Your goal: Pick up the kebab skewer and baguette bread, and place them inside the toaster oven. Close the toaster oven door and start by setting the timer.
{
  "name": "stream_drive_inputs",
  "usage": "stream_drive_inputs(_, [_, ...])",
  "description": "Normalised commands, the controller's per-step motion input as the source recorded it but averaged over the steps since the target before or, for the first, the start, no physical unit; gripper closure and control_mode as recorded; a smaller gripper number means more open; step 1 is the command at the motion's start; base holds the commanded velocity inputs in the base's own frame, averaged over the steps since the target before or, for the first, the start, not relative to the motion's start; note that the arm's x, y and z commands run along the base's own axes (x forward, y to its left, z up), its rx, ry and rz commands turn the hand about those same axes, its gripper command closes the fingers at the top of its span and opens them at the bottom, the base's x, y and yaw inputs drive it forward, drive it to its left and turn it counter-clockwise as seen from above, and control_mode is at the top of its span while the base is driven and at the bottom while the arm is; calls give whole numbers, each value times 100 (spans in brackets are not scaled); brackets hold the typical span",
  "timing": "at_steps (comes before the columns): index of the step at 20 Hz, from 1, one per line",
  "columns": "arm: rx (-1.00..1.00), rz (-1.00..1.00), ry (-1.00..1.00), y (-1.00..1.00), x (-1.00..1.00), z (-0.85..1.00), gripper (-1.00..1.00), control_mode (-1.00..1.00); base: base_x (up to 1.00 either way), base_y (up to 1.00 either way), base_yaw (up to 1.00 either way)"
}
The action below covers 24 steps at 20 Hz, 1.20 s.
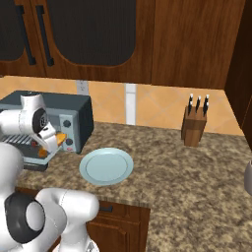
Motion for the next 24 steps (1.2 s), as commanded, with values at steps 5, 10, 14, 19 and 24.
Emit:
stream_drive_inputs(5, [0, 0, 0, 100, 14, 0, 100, -100, 0, 0, 0])
stream_drive_inputs(10, [0, 4, -9, 80, 33, 0, 100, -100, 0, 0, 0])
stream_drive_inputs(14, [1, 6, -5, 54, 46, 0, 100, -100, 0, 0, 0])
stream_drive_inputs(19, [5, 6, 0, 44, 42, 0, 100, -100, 0, 0, 0])
stream_drive_inputs(24, [7, 5, 0, 46, 15, -4, 100, -100, 0, 0, 0])
